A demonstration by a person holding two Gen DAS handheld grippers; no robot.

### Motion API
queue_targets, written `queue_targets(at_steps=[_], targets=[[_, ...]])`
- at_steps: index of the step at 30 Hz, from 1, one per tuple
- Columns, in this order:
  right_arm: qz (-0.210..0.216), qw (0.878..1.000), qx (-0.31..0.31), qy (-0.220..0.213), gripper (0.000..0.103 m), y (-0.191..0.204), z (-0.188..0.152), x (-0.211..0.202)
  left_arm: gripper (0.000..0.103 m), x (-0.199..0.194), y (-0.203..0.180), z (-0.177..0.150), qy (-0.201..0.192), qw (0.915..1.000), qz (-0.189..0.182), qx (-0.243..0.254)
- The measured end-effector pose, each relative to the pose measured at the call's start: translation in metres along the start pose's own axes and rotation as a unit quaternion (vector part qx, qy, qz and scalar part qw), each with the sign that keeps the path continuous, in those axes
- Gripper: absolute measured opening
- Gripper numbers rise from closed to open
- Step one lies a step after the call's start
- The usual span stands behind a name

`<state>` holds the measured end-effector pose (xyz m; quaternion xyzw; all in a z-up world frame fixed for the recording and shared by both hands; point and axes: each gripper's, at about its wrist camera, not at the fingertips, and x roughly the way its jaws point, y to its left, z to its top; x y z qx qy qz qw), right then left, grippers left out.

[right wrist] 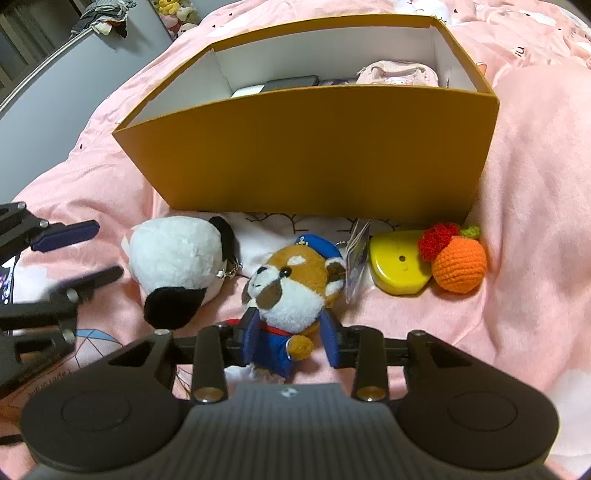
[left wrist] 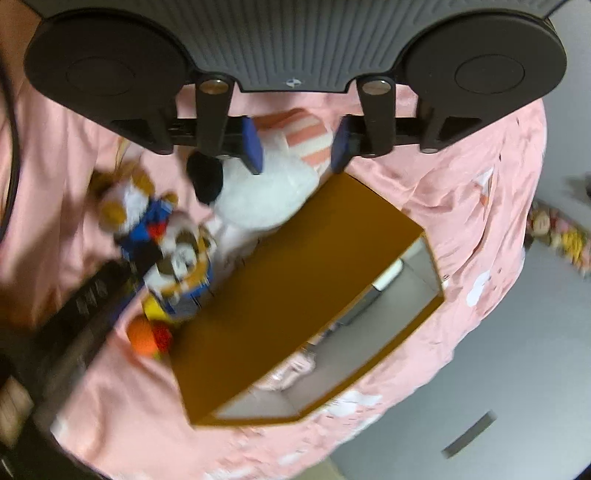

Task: Organize objects
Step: 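Grasp the panda plush with the left gripper while the right gripper grasps the red panda plush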

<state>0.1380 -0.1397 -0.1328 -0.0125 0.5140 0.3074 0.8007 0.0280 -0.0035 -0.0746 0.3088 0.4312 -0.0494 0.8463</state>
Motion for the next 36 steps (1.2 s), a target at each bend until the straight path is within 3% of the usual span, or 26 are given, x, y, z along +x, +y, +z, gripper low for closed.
queue_targets(at_steps=[3,7,12,16,18,26,28,31,36], targets=[[0.000,1.000,0.000,0.001,0.040,-0.001,-0.001,-0.001,0.059,0.006,-0.018,-0.005,0.010,0.9968,0.007,0.079],[0.000,1.000,0.001,0.003,0.041,-0.002,-0.001,0.000,0.062,0.017,-0.045,-0.012,0.018,0.9846,0.015,0.173],[0.002,1.000,0.002,0.007,0.043,-0.002,-0.003,0.001,0.064,0.033,-0.056,-0.008,0.009,0.9817,0.041,0.186],[0.004,1.000,0.001,0.013,0.046,-0.002,-0.003,0.004,0.073,0.049,-0.061,-0.005,0.005,0.9796,0.058,0.192],[0.005,1.000,0.001,0.016,0.048,-0.002,-0.003,0.005,0.071,0.057,-0.064,-0.004,0.006,0.9779,0.066,0.198],[0.030,0.999,0.030,0.024,0.048,-0.009,0.000,0.013,0.064,0.054,-0.054,0.001,0.005,0.9891,0.052,0.138],[0.040,0.998,0.031,0.027,0.038,-0.009,0.000,0.015,0.061,0.047,-0.044,0.004,0.004,0.9950,0.033,0.094],[0.038,0.999,0.025,0.022,0.035,-0.006,-0.001,0.012,0.059,0.039,-0.025,0.006,0.012,0.9998,0.005,0.018],[0.037,0.999,0.016,0.014,0.032,-0.002,-0.002,0.006,0.057,0.022,0.006,0.005,0.009,0.9950,-0.042,-0.090]])
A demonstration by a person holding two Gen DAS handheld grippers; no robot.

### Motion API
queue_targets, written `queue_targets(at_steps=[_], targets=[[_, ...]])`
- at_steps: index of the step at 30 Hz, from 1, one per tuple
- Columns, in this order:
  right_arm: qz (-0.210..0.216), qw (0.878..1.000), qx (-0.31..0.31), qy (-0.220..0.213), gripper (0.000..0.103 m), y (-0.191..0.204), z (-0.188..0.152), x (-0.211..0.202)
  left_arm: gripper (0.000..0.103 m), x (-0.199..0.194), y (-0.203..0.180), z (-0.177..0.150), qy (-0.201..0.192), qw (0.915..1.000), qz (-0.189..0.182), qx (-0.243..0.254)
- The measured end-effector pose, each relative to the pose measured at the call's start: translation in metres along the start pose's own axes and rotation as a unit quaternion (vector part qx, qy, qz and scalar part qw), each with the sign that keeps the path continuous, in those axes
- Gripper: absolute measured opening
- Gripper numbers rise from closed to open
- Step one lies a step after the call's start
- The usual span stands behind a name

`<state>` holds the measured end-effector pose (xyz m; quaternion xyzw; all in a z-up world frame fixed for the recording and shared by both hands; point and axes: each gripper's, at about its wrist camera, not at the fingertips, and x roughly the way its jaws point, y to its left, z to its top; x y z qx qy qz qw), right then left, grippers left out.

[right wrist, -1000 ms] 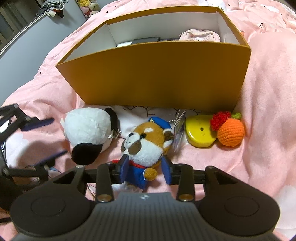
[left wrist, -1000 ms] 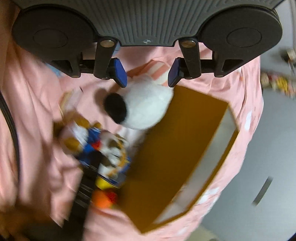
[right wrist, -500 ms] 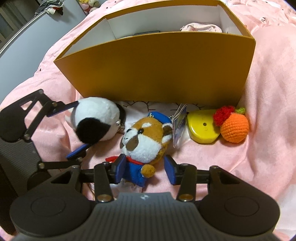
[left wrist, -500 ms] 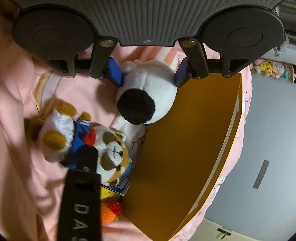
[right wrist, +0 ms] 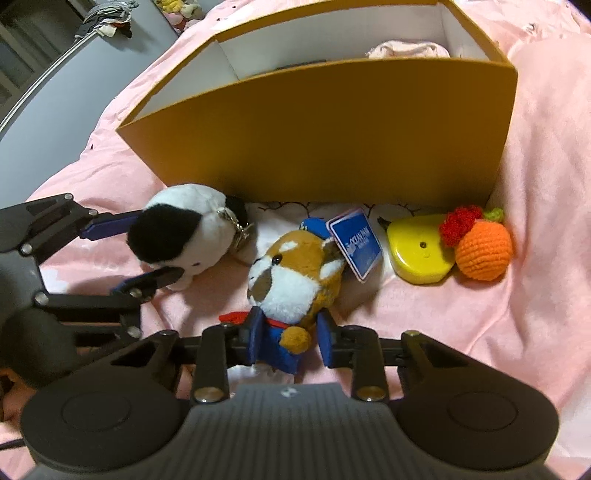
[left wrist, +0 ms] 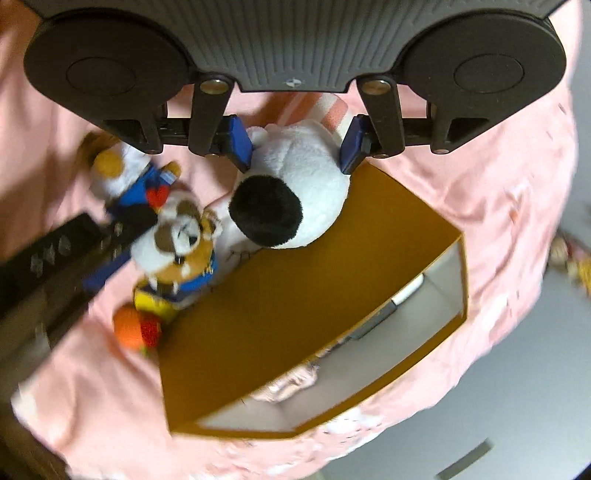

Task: Organize objects
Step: 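Lift the panda plush with the left gripper while the right lifts the red panda plush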

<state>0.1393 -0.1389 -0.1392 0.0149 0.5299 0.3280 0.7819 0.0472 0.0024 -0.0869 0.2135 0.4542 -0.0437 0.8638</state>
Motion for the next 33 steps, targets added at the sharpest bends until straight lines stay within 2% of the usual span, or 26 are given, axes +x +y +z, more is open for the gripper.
queue_targets(at_steps=[3,7,9,11,12,16,18,19,21,23,25,27,33], targets=[[-0.002,1.000,-0.003,-0.006,0.031,0.001,0.001,-0.007,0.054,-0.014,0.017,0.009,-0.016,0.9964,-0.051,-0.065],[-0.009,1.000,0.004,-0.023,0.031,-0.004,0.004,-0.016,0.054,-0.021,0.031,0.010,-0.012,0.9793,-0.125,-0.159],[-0.023,1.000,0.004,-0.021,0.031,-0.005,0.005,-0.017,0.053,-0.014,0.042,0.008,0.003,0.9606,-0.167,-0.222],[-0.028,0.999,0.011,-0.014,0.031,-0.009,0.006,-0.014,0.053,-0.002,0.057,0.007,0.024,0.9318,-0.208,-0.296],[-0.027,0.999,0.015,-0.009,0.031,-0.011,0.006,-0.011,0.053,0.007,0.060,0.003,0.035,0.9212,-0.215,-0.323],[-0.029,0.999,0.022,0.006,0.034,-0.015,0.005,-0.003,0.054,0.025,0.061,-0.006,0.062,0.9106,-0.204,-0.354],[-0.030,0.999,0.024,0.007,0.036,-0.016,0.005,-0.001,0.054,0.023,0.062,-0.005,0.058,0.9137,-0.190,-0.354],[-0.032,0.999,0.025,0.007,0.039,-0.016,0.005,0.000,0.055,0.020,0.061,-0.003,0.053,0.9208,-0.174,-0.345],[-0.032,0.999,0.028,0.006,0.039,-0.017,0.005,0.000,0.055,0.010,0.054,0.003,0.037,0.9411,-0.147,-0.302],[-0.032,0.999,0.029,0.002,0.039,-0.017,0.005,-0.001,0.058,0.005,0.047,0.005,0.025,0.9531,-0.145,-0.264],[-0.030,0.999,0.030,-0.003,0.039,-0.017,0.005,-0.002,0.064,0.005,0.042,0.006,0.019,0.9577,-0.159,-0.239],[-0.031,0.999,0.029,-0.009,0.041,-0.018,0.004,-0.008,0.065,0.005,0.038,0.006,0.025,0.9603,-0.168,-0.222],[-0.046,0.999,-0.001,-0.026,0.045,-0.009,0.002,-0.017,0.069,0.011,0.030,0.008,0.026,0.9693,-0.140,-0.200]])
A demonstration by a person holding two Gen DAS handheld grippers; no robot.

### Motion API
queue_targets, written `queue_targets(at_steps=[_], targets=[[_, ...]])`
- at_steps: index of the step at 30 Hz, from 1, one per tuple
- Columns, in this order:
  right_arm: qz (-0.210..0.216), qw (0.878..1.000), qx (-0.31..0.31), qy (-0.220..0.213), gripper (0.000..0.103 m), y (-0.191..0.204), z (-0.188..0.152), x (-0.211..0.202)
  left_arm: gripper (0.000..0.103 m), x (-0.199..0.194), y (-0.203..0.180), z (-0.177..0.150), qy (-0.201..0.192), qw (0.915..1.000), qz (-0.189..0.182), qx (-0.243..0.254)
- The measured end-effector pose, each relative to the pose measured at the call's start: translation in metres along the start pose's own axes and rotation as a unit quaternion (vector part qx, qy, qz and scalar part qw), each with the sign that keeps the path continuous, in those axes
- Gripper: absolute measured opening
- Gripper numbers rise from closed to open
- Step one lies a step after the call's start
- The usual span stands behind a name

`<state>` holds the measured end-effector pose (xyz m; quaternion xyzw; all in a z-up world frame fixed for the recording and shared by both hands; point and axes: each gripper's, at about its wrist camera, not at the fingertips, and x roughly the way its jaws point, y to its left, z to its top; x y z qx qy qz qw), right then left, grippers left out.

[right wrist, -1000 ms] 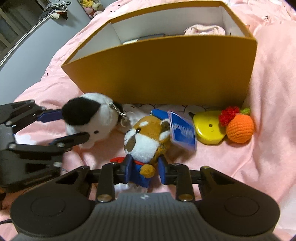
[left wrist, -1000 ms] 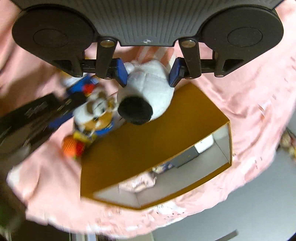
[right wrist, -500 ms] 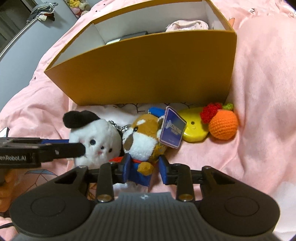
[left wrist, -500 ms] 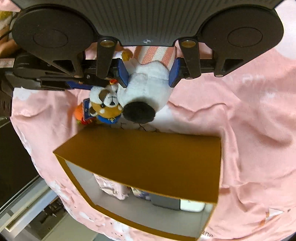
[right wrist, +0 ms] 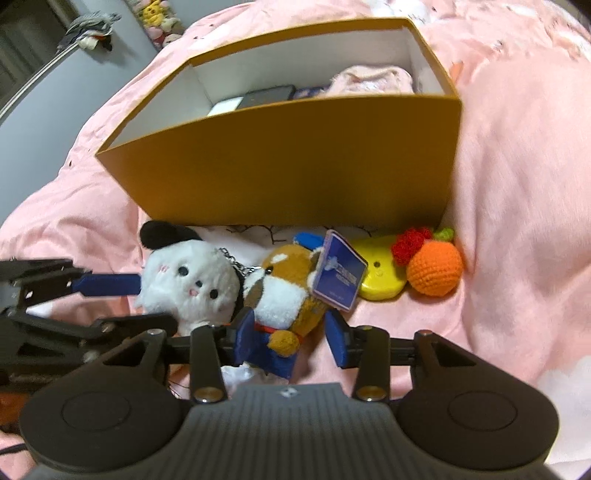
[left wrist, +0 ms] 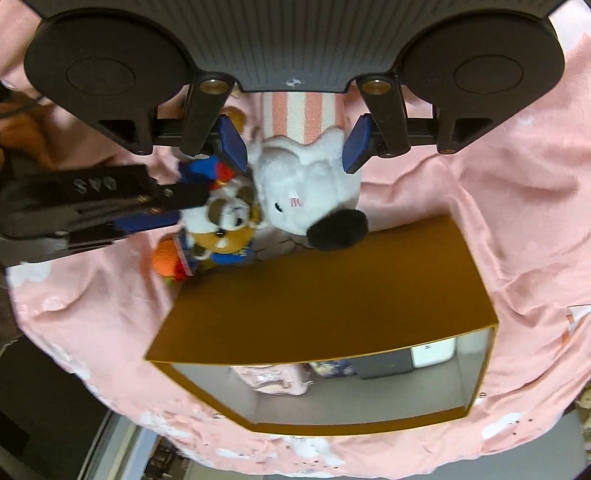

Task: Organize objects
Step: 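Lift the panda plush with the left gripper while the right lifts the red panda plush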

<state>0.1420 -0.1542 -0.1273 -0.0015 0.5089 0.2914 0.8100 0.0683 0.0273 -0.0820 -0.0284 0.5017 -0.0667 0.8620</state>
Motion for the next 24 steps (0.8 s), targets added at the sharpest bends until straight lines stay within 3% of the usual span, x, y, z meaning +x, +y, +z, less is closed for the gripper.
queue_targets(at_steps=[5,10,18,24], targets=[[-0.007,0.999,-0.048,0.000,0.045,0.018,-0.002,0.002,0.068,0.013,0.009,0.000,0.006,0.9993,0.016,-0.032],[-0.017,0.999,-0.046,0.019,0.045,0.016,0.000,0.016,0.070,0.020,0.022,0.001,0.004,0.9967,0.007,-0.081],[0.002,0.999,-0.028,0.026,0.050,0.011,0.003,0.032,0.066,0.027,0.024,0.000,0.000,0.9953,0.004,-0.096],[0.002,0.999,-0.036,0.024,0.045,0.015,0.001,0.033,0.065,0.030,0.025,-0.002,0.002,0.9950,0.002,-0.100]])
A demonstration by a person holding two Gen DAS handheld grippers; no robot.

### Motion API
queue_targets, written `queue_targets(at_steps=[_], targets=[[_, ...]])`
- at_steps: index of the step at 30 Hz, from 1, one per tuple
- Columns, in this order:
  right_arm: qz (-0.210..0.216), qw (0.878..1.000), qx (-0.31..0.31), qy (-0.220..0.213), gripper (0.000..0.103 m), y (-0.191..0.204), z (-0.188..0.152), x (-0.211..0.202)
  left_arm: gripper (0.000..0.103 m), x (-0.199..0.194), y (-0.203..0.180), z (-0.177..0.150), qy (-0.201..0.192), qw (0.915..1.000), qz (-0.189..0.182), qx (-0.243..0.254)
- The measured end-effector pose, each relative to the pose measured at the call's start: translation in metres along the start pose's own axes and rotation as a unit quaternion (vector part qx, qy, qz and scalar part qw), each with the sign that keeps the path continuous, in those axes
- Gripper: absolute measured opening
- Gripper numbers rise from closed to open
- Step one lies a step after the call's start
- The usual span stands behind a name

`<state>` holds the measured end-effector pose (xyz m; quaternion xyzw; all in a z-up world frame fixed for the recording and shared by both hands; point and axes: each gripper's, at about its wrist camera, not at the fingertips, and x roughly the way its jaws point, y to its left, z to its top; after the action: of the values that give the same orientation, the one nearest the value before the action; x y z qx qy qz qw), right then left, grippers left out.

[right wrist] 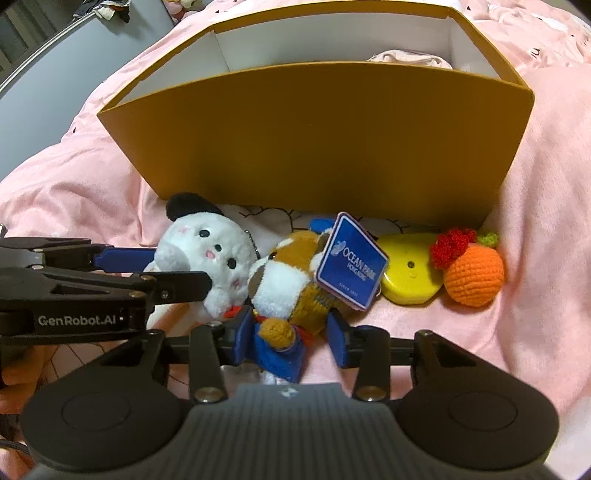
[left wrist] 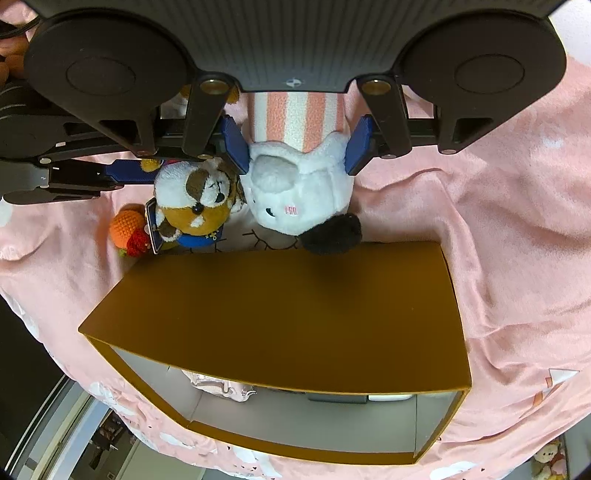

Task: Organize objects
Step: 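Lift the panda plush with the left gripper while the right lifts the red panda plush, then lower both plushes into the orange box beside the pink backpack with both grippers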

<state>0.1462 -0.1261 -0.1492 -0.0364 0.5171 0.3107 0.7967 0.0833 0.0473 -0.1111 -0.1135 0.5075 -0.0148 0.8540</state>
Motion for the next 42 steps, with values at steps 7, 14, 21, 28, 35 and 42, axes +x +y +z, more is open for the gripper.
queue_targets(at_steps=[7,14,21,28,35,42], targets=[[0.002,1.000,-0.002,-0.004,0.040,0.000,-0.001,-0.004,0.059,-0.005,-0.001,-0.004,-0.021,0.9997,0.001,-0.011],[0.019,1.000,0.016,-0.014,0.036,-0.007,0.000,-0.017,0.056,-0.026,-0.001,-0.008,-0.056,0.9981,-0.003,-0.028],[0.043,0.998,0.021,-0.048,0.036,-0.009,0.007,-0.052,0.056,-0.059,0.001,-0.006,-0.094,0.9943,-0.033,-0.039],[0.066,0.993,0.010,-0.095,0.036,-0.008,0.031,-0.101,0.055,-0.098,0.001,0.015,-0.140,0.9851,-0.065,-0.075],[0.070,0.988,-0.013,-0.139,0.036,0.001,0.070,-0.132,0.055,-0.126,-0.002,0.053,-0.181,0.9786,-0.069,-0.070],[0.071,0.981,-0.011,-0.183,0.036,-0.002,0.117,-0.153,0.055,-0.138,0.004,0.105,-0.219,0.9712,-0.065,-0.067]])
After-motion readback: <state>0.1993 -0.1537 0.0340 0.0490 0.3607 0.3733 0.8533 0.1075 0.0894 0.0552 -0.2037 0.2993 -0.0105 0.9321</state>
